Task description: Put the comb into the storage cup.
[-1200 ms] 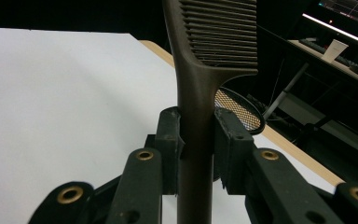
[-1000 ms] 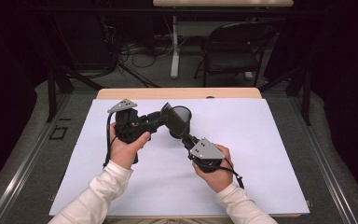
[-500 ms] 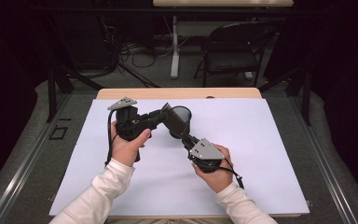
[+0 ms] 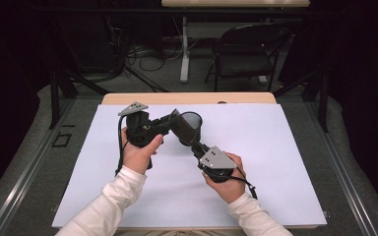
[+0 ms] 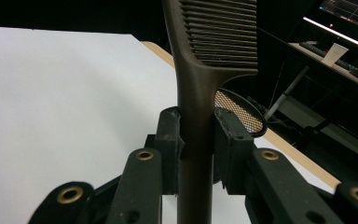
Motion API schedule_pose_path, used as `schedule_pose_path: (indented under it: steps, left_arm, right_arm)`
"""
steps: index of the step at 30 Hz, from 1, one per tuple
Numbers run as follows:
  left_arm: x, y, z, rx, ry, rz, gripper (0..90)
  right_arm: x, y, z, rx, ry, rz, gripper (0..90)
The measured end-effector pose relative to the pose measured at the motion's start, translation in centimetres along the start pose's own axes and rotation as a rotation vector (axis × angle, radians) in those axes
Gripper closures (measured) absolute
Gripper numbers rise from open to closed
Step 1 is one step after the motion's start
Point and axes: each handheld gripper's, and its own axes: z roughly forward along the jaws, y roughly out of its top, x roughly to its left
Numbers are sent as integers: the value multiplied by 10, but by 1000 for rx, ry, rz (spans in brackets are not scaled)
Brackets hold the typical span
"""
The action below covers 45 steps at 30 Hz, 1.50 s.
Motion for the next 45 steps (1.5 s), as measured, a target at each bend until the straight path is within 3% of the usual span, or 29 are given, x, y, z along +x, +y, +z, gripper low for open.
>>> schedule_pose_path:
  steps: [18,27,45]
  left_arm:
    - [-1,-1,4,-7,-1,-27,773]
    - [2,-2,5,-14,-14,-60,815]
    - [1,-3,5,-21,-23,-98,839]
  right_arm:
    - [1,0,0,2,3,-3,731]
    - [1,-1,1,5,7,-6,731]
    - [2,-1,2,5,5,-7,730]
